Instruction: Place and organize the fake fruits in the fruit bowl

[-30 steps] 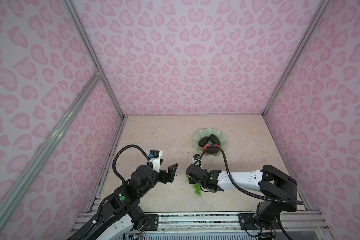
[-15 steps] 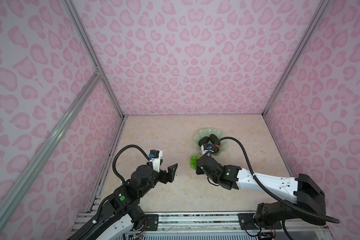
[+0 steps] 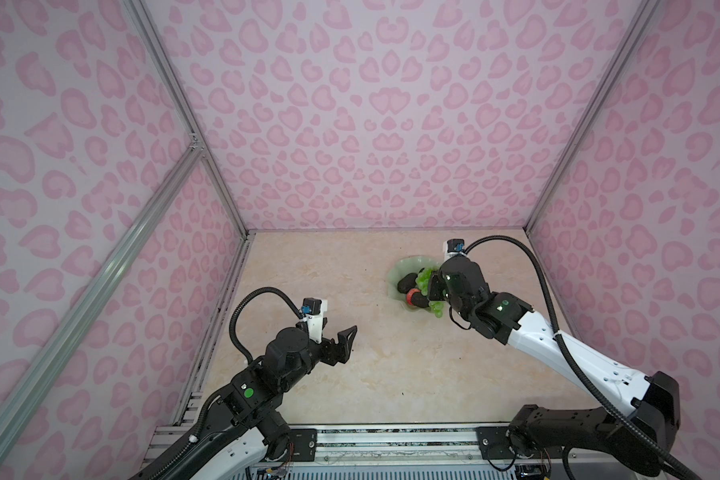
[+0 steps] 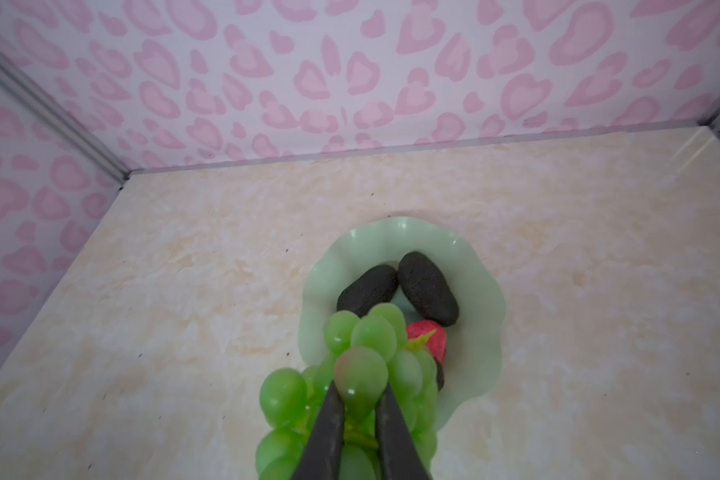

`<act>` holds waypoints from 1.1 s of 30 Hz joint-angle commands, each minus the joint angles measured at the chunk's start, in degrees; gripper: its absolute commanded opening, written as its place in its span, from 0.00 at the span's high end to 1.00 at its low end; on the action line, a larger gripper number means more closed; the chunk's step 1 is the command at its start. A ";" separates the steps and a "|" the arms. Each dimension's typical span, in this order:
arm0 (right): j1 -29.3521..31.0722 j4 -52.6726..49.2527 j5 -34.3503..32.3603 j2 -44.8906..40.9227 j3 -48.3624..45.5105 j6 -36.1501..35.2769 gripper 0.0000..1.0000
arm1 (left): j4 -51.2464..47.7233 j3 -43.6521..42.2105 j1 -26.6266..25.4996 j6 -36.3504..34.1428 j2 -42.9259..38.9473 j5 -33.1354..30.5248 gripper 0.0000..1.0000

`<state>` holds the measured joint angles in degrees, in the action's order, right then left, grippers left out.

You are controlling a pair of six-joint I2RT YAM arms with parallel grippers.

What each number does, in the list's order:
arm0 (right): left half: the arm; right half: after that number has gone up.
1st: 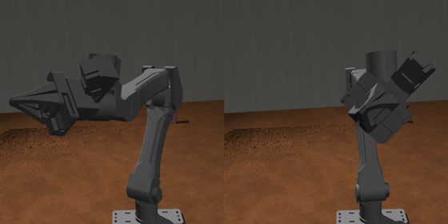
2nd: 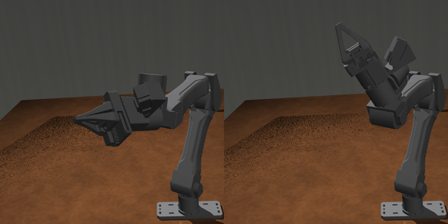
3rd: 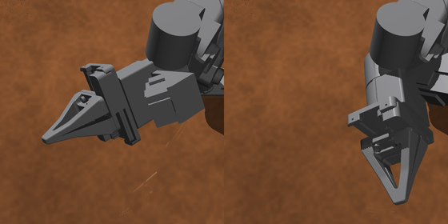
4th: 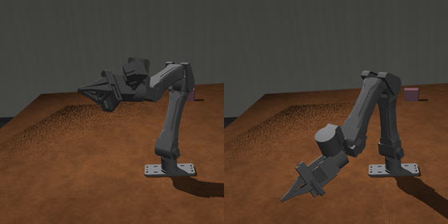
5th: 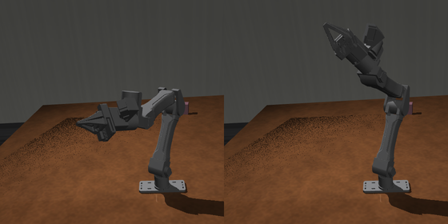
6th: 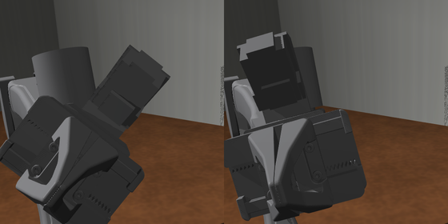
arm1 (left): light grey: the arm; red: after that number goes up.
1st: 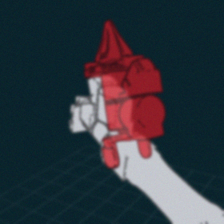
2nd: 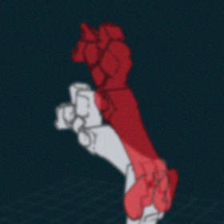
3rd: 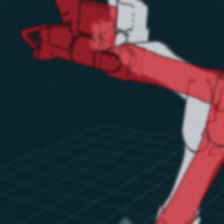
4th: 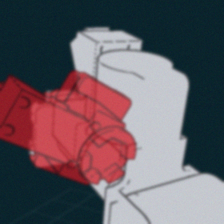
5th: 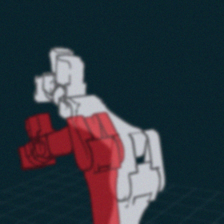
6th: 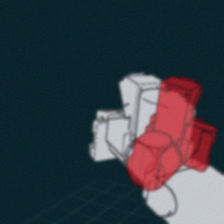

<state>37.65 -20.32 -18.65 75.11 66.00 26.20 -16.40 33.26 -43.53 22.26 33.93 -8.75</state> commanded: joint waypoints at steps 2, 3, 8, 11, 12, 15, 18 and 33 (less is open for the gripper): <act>-3.75 -1.74 -0.51 5.41 3.66 -8.11 0.86 | 2.74 0.85 0.04 -0.96 0.51 0.47 0.08; -4.55 -1.54 -0.88 6.86 4.28 -8.93 0.86 | 2.98 1.01 0.04 -1.12 0.73 0.21 0.08; -7.72 2.59 0.56 14.16 6.71 -12.95 0.86 | 3.48 2.22 0.03 -1.96 2.47 0.21 0.08; -8.58 2.96 1.35 18.84 9.22 -13.96 0.86 | 4.06 2.69 0.03 -2.28 3.61 0.12 0.08; -8.83 2.94 2.19 20.37 10.15 -13.69 0.86 | 4.35 2.78 0.10 -2.31 3.91 0.14 0.08; -9.38 2.66 4.77 24.76 12.91 -12.57 0.85 | 5.05 2.77 0.03 -2.37 5.01 0.18 0.08; -9.74 -0.37 6.45 29.59 16.86 -10.89 0.79 | 5.24 3.20 0.02 -2.46 6.26 0.38 0.08; -10.83 7.68 16.77 24.55 11.38 -6.60 0.02 | 6.23 3.40 0.13 -2.73 7.28 -0.74 0.08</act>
<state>27.16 -16.25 -4.78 101.49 78.39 18.92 -12.14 36.23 -43.51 19.90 41.01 -8.99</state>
